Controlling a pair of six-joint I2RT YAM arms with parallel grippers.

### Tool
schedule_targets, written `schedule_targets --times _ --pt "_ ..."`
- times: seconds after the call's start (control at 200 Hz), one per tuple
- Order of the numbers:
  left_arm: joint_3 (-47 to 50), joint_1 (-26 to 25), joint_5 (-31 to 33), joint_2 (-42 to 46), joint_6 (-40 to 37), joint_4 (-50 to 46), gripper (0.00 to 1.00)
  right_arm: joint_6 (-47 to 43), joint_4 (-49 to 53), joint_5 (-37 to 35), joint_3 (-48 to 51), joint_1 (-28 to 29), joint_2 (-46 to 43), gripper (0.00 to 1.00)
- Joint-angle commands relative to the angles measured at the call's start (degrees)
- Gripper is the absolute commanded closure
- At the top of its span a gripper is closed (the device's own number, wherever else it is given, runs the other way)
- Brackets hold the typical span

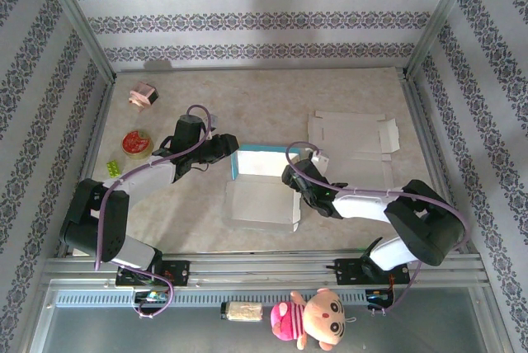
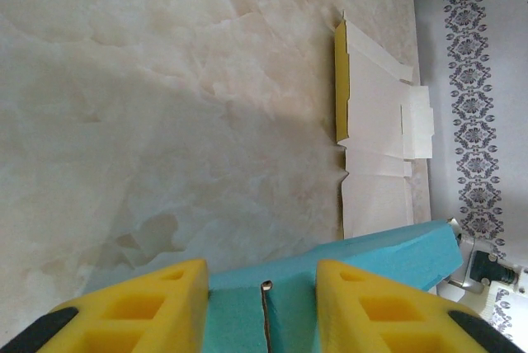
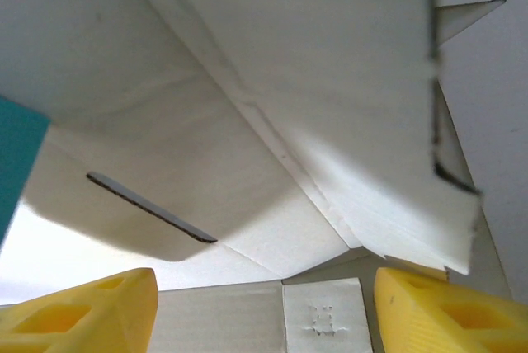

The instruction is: Fold the paper box

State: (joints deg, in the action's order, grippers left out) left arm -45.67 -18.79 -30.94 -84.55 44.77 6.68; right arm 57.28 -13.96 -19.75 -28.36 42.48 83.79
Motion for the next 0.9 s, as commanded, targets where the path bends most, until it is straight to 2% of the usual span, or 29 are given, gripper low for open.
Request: schedule_targets --times 0.0,0.205,0.445,0.505,0.57,0.655,0.74,0.894 --pt "-0.22 -0.95 0.02 -1.4 -1.36 -2.55 0.62 1.81 -0.81 2.54 2.32 -0.5 1.55 0.34" --pt "0.25 -1.07 -0.2 -1.19 -1.11 -2.04 0.62 3.33 -2.57 5.45 3.26 -0.47 -2.42 0.46" --pt "1.2 -1.52 -0.35 -1.48 0.05 -0.1 0.62 4.3 -2.71 7.16 3.85 -0.47 -6.66 0.5" --pt "1.2 -1.75 -0.35 -1.35 -0.01 -0.11 0.62 5.41 0.32 6.15 3.8 -0.34 -7.68 0.47" --pt "1.29 -1.79 -0.18 -1.06 0.05 -0.09 0.62 7.39 6.05 4.16 3.31 -0.27 -8.36 0.38" --pt "1.51 -1.78 0.09 -0.77 -0.07 0.0 0.62 7.89 6.76 3.65 4.2 -0.31 -8.03 0.31" --pt "1.44 -1.89 0.09 -0.55 0.01 0.0 0.62 8.55 6.65 4.7 4.24 -0.4 -6.26 0.27" --pt "1.2 -2.08 0.15 -0.28 0.01 -0.33 0.62 9.22 5.62 6.48 3.47 -0.34 -2.8 0.26"
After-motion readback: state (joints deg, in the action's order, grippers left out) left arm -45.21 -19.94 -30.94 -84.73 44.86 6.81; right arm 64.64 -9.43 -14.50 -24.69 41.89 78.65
